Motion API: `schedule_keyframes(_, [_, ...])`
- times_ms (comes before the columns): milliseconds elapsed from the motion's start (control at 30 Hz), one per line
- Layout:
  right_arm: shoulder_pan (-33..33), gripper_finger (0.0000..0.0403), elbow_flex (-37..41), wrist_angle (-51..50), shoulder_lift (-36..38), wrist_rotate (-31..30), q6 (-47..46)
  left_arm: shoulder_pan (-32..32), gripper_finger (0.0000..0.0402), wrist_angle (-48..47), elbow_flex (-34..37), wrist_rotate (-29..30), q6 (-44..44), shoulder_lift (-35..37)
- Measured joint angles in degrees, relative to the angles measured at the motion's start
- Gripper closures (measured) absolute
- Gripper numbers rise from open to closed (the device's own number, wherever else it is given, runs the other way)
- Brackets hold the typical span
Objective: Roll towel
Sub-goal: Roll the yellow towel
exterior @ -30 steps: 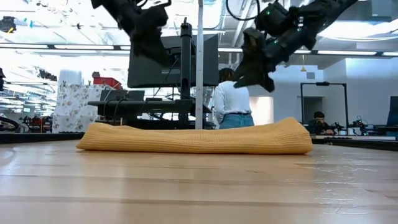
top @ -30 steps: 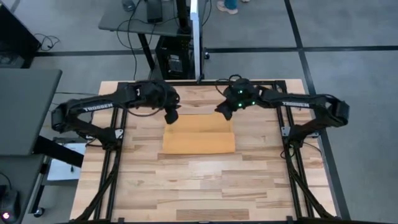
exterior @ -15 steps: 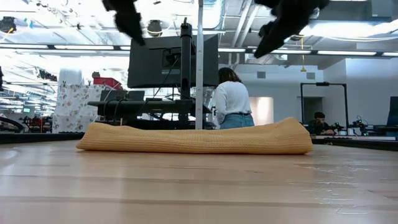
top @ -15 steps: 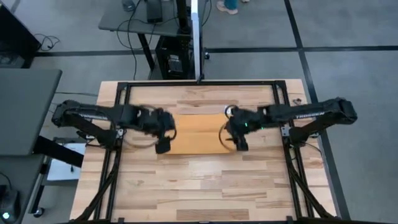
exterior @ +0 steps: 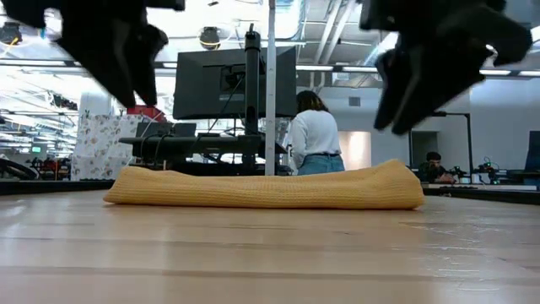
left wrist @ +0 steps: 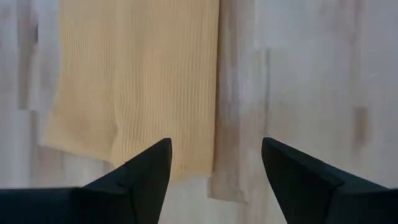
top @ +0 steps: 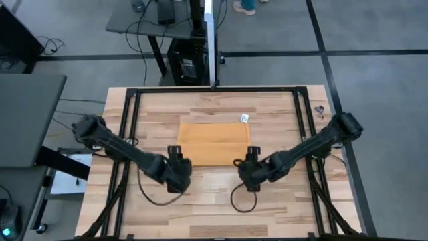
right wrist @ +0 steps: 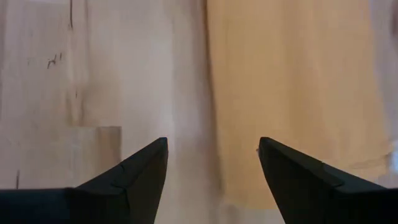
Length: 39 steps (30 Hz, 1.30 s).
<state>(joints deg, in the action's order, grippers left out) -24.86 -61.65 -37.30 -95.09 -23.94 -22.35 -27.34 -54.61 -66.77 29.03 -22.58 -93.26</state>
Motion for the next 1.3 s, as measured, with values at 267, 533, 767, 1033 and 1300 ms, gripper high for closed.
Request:
schedule_keyframes(267, [0.2, 0.0157, 0.0, 1.3, -3.4, 0.0, -8.1, 0.3, 0.0171, 2.4, 1.5, 3.5, -4.0, -9.7])
schedule_keyframes(533, [0.2, 0.0157, 0.0, 4.9, -3.4, -0.1, -7.1, 2.7, 0.0171, 6.3, 5.4, 7.3, -6.3, -10.9])
schedule_keyframes(767, [0.2, 0.0157, 1.1, 6.4, -3.6, -0.1, 1.1, 3.4, 0.0171, 10.7, 8.2, 7.3, -5.8, -11.0])
schedule_keyframes(1033, [2.6, 0.0157, 5.3, 7.2, -3.7, -3.2, 4.9, 3.4, 0.0171, 11.2, 8.2, 7.3, -6.4, -11.0])
schedule_keyframes(1300, [4.9, 0.0157, 9.8, 12.6, -3.7, -3.2, 10.7, 3.4, 0.0171, 11.6, 8.2, 7.3, -5.5, -11.0])
